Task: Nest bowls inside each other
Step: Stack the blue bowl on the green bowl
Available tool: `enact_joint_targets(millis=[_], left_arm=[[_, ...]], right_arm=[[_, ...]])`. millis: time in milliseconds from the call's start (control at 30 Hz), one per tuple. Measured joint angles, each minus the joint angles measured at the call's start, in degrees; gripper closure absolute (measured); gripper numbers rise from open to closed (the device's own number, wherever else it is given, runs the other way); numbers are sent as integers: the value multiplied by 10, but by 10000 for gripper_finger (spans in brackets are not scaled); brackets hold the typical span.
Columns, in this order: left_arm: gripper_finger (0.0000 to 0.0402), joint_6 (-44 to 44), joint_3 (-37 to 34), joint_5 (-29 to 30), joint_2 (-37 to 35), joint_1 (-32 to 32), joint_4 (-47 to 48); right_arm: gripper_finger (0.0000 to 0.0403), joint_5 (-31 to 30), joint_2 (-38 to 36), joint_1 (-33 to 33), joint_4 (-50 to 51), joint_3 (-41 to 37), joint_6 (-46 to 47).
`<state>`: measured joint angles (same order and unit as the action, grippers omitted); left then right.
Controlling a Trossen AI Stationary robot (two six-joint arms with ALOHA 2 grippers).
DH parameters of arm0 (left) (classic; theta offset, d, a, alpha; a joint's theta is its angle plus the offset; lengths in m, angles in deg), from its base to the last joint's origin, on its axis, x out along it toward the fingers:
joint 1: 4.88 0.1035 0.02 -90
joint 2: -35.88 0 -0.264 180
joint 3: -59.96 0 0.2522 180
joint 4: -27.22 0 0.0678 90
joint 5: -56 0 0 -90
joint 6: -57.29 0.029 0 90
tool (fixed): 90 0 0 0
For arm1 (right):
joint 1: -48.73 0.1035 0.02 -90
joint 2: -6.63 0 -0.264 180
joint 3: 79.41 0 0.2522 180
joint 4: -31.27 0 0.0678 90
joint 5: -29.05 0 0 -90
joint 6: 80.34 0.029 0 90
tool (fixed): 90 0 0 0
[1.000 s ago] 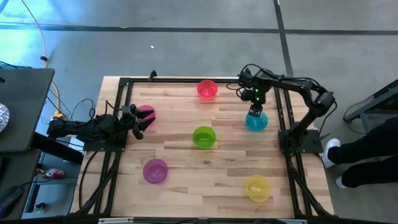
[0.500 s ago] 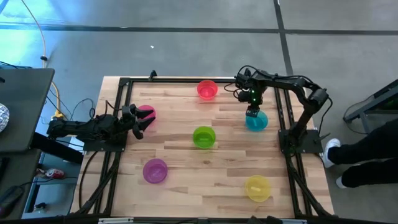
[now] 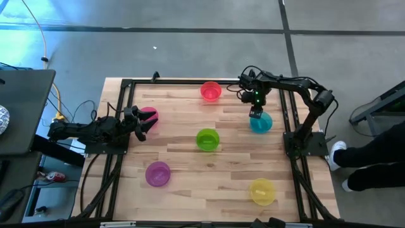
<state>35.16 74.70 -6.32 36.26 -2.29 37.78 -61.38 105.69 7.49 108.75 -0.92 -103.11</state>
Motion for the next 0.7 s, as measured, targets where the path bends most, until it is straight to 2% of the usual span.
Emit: enact_joint_targets(millis=[300, 533, 700], left_arm=[[186, -2, 0, 0, 0, 0, 0], [186, -2, 0, 0, 0, 0, 0], [186, -3, 0, 0, 0, 0, 0]], right_arm=[[263, 9, 0, 0, 8, 0, -57], [263, 24, 3, 0, 12, 0, -62], [263, 23, 34, 0, 19, 0, -58]])
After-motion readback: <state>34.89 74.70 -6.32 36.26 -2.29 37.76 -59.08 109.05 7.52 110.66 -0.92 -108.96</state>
